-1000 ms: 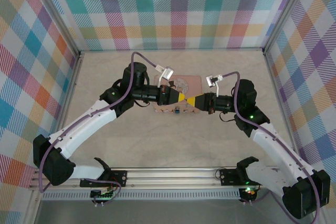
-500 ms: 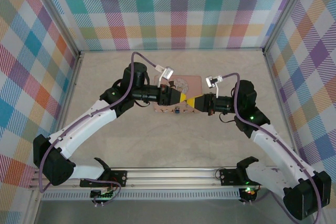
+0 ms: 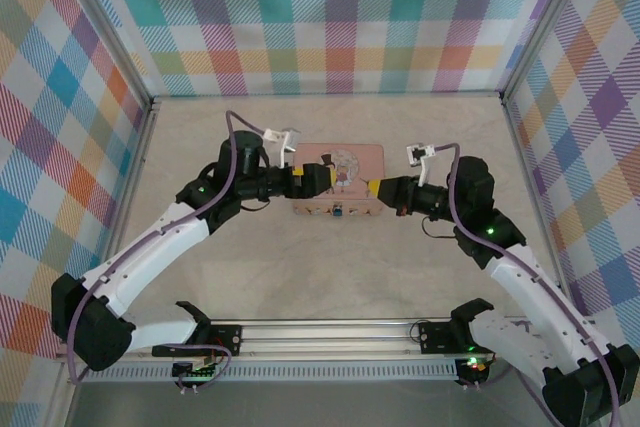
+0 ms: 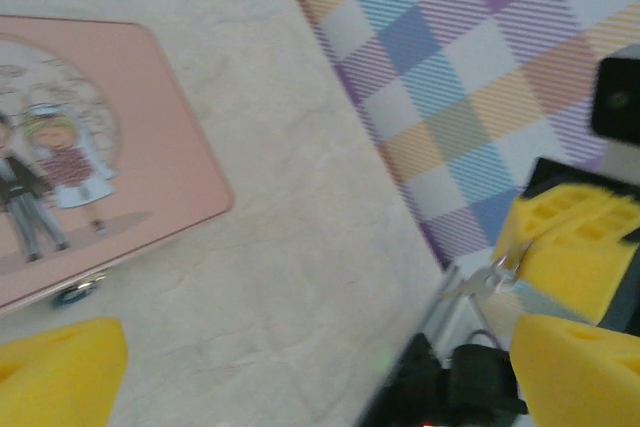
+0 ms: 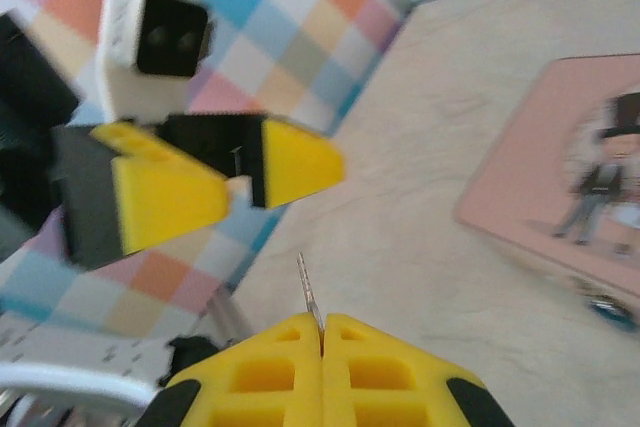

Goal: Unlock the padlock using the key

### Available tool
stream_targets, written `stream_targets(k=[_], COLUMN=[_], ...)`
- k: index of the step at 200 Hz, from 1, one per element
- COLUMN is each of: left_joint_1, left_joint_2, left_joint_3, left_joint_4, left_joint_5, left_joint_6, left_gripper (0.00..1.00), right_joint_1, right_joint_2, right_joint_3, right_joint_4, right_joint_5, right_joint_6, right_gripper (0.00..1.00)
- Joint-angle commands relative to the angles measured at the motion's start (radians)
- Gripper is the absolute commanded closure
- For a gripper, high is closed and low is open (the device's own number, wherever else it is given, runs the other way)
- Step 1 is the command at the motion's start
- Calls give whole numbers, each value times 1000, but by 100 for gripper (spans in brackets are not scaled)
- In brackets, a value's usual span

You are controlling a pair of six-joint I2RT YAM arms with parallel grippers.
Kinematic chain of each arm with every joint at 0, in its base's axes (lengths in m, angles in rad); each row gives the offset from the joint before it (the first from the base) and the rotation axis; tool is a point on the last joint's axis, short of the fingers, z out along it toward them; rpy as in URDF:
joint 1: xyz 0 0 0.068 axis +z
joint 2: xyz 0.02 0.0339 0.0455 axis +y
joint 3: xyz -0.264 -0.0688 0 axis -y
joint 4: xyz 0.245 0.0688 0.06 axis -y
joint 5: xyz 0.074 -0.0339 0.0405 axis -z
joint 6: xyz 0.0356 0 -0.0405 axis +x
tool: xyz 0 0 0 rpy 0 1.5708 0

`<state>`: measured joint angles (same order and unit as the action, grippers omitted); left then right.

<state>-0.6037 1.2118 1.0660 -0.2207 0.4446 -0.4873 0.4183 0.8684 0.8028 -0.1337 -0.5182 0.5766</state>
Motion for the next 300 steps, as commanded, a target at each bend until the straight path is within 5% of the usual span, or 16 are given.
stream_targets(k=[1, 43, 111, 200, 300], left_joint_1=[12, 41, 125, 177, 195], left_joint_2=[-27, 27, 217, 458, 632], left_joint_3=[-44, -82, -95, 21, 164], left_joint_4=[-92, -153, 57, 184, 225], left_joint_5=[-195, -417, -396, -268, -172], left_joint_6=[3, -10, -50, -97, -122], left_gripper=[0, 0, 0, 0, 0], right_joint_1=[-6, -5, -6, 0, 99], right_joint_2=[14, 117, 387, 666, 657], right_joint_3=[69, 123, 154, 223, 167], right_joint_4=[-157, -293, -301, -235, -216], right_joint_5=[223, 532, 817, 810, 735], right_joint_6=[-101, -187, -200, -189, -134], right_gripper=[100, 100, 100, 100, 100])
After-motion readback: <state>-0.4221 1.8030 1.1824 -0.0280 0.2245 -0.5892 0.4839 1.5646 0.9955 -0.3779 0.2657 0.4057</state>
